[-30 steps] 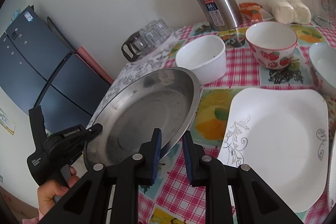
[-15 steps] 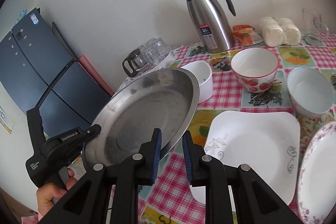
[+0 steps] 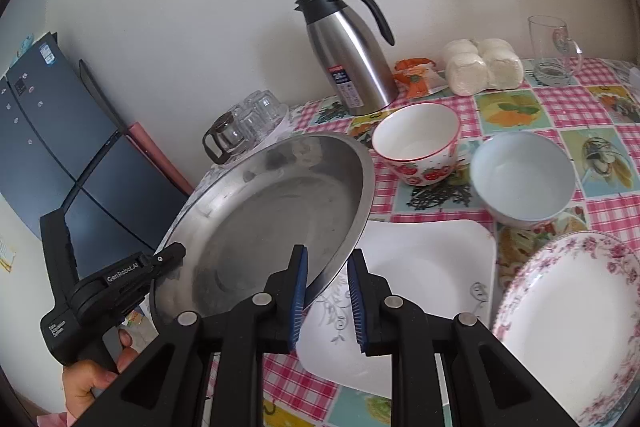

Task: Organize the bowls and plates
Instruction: 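Lower the steel basin onto the square white plate and open the left gripper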

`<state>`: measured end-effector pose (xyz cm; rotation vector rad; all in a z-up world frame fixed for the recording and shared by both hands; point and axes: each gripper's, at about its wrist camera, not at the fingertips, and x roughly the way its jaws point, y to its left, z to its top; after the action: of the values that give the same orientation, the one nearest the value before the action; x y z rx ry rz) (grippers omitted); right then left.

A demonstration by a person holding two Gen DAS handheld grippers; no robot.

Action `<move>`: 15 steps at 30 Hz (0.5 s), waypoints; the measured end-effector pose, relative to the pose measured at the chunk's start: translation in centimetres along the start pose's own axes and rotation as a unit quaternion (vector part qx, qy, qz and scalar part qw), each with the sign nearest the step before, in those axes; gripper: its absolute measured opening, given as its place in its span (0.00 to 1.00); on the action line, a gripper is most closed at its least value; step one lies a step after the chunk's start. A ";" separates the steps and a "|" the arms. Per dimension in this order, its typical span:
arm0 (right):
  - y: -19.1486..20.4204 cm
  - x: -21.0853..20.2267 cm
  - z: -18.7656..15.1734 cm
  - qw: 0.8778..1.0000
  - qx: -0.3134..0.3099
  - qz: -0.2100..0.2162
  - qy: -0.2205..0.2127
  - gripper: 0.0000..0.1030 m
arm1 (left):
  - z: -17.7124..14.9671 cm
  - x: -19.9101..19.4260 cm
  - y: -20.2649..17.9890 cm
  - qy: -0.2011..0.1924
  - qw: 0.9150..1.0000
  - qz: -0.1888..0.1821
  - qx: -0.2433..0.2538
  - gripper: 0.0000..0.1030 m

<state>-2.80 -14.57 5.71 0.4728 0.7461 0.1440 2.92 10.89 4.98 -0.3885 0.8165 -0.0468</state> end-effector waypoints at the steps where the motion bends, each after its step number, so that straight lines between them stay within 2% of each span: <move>1: -0.3 -0.2 0.0 1.000 0.002 -0.002 0.000 0.21 | -0.2 0.1 -0.3 0.004 1.000 -0.002 0.003 0.12; 8: -2.8 -0.9 0.1 1.000 0.014 -0.025 0.011 0.21 | -1.5 1.0 -2.8 0.032 0.999 -0.014 0.030 0.13; 15: -5.6 -1.1 -0.2 0.997 0.046 -0.054 0.034 0.21 | -2.8 2.5 -4.3 0.080 0.995 -0.023 0.048 0.15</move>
<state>-3.92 -19.78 3.68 0.5166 0.8452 0.0252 3.08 5.51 2.97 -0.3145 0.9604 -0.1612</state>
